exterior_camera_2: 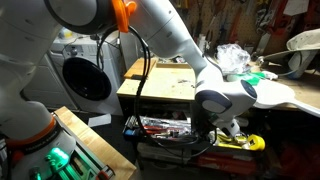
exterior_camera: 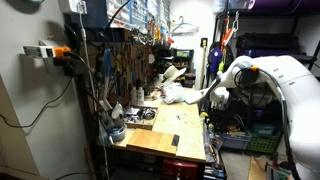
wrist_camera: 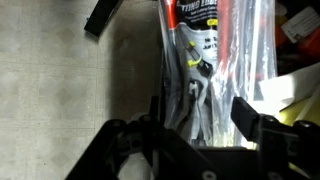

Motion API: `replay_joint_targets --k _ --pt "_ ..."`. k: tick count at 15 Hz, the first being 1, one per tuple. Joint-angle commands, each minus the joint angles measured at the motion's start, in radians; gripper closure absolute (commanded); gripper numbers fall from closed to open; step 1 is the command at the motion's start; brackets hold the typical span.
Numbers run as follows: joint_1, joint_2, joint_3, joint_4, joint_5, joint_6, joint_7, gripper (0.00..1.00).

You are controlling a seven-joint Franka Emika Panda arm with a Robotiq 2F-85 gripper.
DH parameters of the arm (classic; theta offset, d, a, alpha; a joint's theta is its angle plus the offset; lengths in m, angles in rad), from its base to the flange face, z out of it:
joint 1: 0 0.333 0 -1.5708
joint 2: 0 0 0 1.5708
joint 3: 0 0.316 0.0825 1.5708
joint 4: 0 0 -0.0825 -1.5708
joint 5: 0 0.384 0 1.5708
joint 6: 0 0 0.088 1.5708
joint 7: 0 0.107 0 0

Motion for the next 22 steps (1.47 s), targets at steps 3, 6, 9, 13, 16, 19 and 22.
replay_joint_targets --k 3,6,9,13,16,19,22 --pt "-0.003 0.038 0.001 0.047 -0.024 -0.017 0.052 0.71" --pt "0.001 0.045 -0.001 0.054 -0.029 -0.009 0.068 0.94" --pt "0.003 0.046 -0.002 0.054 -0.034 -0.007 0.083 0.99" --pt "0.004 0.044 -0.001 0.053 -0.032 -0.014 0.105 0.95" --pt "0.001 0.031 0.001 0.043 -0.030 -0.019 0.103 0.97" --pt "-0.003 0.012 0.002 0.028 -0.029 -0.012 0.086 0.99" --pt "0.002 0.013 -0.003 0.031 -0.038 -0.019 0.094 0.99"
